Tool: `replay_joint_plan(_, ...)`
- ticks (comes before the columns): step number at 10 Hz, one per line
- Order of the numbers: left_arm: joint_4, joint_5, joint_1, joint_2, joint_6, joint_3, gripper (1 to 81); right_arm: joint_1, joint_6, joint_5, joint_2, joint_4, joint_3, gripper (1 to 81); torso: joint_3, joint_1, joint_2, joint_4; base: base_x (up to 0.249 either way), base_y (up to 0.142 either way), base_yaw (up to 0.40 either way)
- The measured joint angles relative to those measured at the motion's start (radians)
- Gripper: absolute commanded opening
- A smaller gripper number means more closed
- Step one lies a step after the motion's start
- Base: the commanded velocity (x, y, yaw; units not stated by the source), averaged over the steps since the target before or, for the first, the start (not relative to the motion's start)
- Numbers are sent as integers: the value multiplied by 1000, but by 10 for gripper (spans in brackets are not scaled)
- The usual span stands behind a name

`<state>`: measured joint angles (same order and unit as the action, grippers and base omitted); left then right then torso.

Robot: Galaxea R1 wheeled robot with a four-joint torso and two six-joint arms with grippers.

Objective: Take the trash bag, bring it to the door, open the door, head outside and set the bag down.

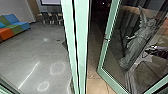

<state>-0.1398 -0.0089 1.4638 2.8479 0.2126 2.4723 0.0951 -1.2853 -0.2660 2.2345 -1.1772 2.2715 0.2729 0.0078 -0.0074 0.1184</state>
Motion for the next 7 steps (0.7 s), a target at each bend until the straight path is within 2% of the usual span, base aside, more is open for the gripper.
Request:
replay_joint_plan(1,0,0,-2,0,0,0,10,4,-1,19,-11,2,0,811,-8,-1,0,17,0,0,0)
replay_joint_plan(2,0,0,-2,0,0,0,10,6,0,6,-13,1,0,811,-11,-1,0,21,0,0,0)
replay_joint_plan(5,0,5,8,0,0,0,10,4,2,-7,-15,-4,20,811,-10,-1,0,20,0,0,0)
replay_joint_plan(7,0,5,7,0,0,0,10,5,3,-47,-15,-2,22,811,-10,0,0,20,0,0,0)
